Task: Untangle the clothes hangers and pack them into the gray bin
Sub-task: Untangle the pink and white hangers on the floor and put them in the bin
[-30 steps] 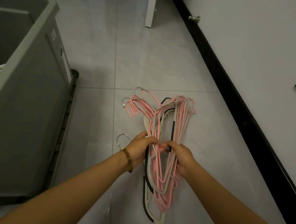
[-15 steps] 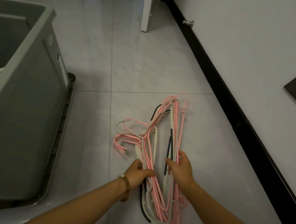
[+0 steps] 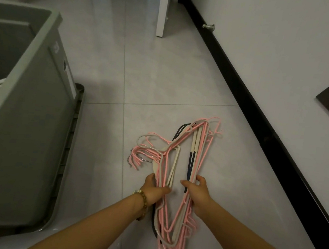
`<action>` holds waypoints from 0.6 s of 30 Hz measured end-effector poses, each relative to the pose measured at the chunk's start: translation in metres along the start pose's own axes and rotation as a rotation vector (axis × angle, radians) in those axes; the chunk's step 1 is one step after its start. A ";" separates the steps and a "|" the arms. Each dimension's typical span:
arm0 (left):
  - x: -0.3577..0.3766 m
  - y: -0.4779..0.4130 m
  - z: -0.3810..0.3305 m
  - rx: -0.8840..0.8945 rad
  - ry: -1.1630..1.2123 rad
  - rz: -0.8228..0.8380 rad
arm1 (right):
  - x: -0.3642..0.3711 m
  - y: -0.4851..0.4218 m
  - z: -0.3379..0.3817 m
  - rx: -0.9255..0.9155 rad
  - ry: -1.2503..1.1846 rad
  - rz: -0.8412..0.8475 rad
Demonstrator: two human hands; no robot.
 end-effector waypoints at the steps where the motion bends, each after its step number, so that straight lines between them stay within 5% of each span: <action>1: -0.001 -0.001 0.001 -0.027 0.019 -0.014 | 0.000 0.000 -0.001 0.008 0.007 0.005; 11: -0.001 -0.009 -0.004 -0.024 0.046 -0.067 | 0.008 0.009 0.020 -0.156 0.016 0.001; 18: -0.018 0.035 -0.078 0.265 0.142 -0.129 | 0.019 0.037 0.112 -0.399 -0.016 0.035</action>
Point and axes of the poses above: each hand's wrist, its own y-axis away from the middle knuckle, its own x-axis out of the palm, z = x × y, the point moved 7 cm from there along -y, towards the middle knuckle, and after that the axes turned 8 degrees about -x, right-handed, at the moved point
